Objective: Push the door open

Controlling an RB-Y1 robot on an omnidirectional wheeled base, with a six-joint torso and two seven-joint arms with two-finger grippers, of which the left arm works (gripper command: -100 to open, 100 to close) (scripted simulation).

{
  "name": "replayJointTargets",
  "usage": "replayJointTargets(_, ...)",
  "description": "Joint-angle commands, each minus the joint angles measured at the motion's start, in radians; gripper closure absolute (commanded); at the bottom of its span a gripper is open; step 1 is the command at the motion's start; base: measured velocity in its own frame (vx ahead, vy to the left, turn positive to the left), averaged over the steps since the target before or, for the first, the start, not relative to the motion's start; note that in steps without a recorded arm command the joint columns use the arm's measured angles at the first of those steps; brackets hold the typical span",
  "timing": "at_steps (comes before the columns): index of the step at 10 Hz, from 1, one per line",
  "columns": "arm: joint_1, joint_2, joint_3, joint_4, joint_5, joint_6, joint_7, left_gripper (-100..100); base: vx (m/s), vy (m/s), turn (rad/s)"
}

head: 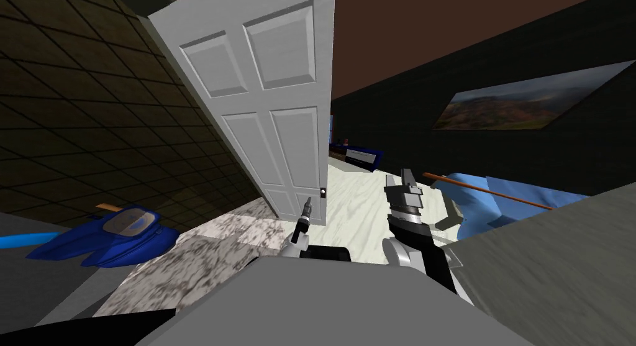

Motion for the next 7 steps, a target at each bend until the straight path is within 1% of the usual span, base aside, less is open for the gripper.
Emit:
replayJointTargets(1, -0.005, 0.009, 0.004, 0.009, 0.002, -0.006, -0.005, -100, 0.232, 0.012, -0.024)
replayJointTargets(2, -0.005, 0.011, 0.005, 0.010, 0.003, -0.008, -0.007, -100, 0.230, -0.040, -0.024)
replayJointTargets(3, -0.005, 0.009, 0.007, 0.011, 0.003, -0.010, -0.009, -100, 0.209, -0.085, -0.018)
replayJointTargets(4, -0.005, 0.002, 0.008, 0.012, 0.004, -0.012, -0.011, -100, 0.178, -0.126, -0.021)
replayJointTargets(5, -0.005, -0.009, 0.009, 0.013, 0.005, -0.014, -0.012, -100, 0.157, -0.135, -0.021)
replayJointTargets(7, -0.004, -0.047, 0.012, 0.015, 0.006, -0.018, -0.016, -100, 0.153, -0.150, 0.001)
